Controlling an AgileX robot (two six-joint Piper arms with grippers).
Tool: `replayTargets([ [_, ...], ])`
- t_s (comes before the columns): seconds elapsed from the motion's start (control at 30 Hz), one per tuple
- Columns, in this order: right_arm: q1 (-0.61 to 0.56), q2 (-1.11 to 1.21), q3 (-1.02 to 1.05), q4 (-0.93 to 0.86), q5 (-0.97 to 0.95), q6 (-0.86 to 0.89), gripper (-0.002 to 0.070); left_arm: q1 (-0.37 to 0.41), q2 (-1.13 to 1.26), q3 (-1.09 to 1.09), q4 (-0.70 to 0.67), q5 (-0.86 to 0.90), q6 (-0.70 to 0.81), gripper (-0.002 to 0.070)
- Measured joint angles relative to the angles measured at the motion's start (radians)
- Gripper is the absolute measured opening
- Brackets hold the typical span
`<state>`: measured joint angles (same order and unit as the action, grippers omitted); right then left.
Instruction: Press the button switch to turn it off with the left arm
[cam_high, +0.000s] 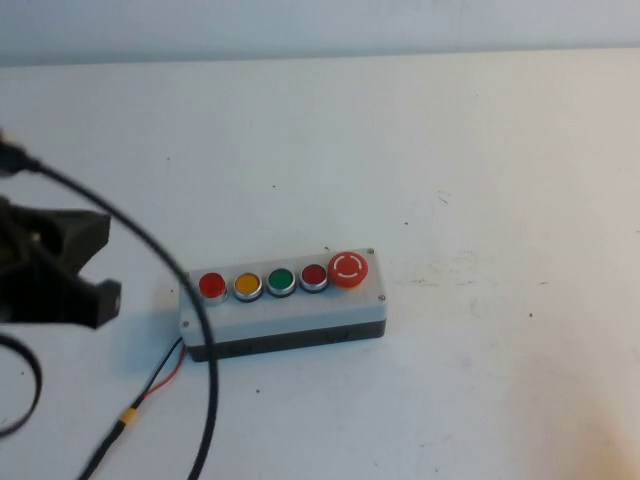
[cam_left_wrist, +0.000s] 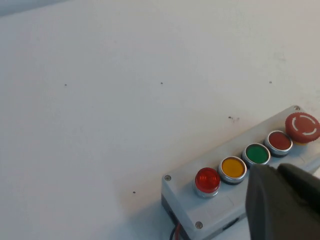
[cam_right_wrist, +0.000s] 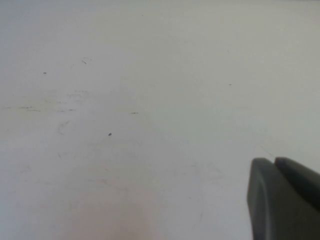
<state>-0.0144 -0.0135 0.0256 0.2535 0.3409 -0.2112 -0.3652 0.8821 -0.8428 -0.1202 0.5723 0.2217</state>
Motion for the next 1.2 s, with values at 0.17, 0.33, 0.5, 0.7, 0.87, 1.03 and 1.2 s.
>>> replayTargets([
  [0.17, 0.000, 0.000, 0.000, 0.000, 0.000, 0.000, -0.0016, 0.000, -0.242, 0.278, 0.000, -0.212, -0.066, -0.0002],
  [0.33, 0.000, 0.000, 0.000, 0.000, 0.000, 0.000, -0.0016, 0.000, -0.432, 0.503, 0.000, -0.437, -0.089, -0.0002],
  [0.5, 0.000, 0.000, 0.000, 0.000, 0.000, 0.000, -0.0016, 0.000, -0.493, 0.663, 0.000, -0.539, -0.091, -0.0002],
  [0.7, 0.000, 0.000, 0.000, 0.000, 0.000, 0.000, -0.0016, 0.000, -0.492, 0.768, 0.000, -0.617, -0.088, -0.0002],
  [0.87, 0.000, 0.000, 0.000, 0.000, 0.000, 0.000, -0.0016, 0.000, -0.495, 0.783, 0.000, -0.678, -0.056, -0.0002],
  [1.03, 0.000, 0.000, 0.000, 0.000, 0.000, 0.000, -0.0016, 0.014, -0.569, 0.856, -0.017, -0.827, 0.034, -0.0002],
  [1.2, 0.000, 0.000, 0.000, 0.000, 0.000, 0.000, -0.0016, 0.127, -0.729, 0.868, -0.038, -0.784, 0.054, -0.0002],
])
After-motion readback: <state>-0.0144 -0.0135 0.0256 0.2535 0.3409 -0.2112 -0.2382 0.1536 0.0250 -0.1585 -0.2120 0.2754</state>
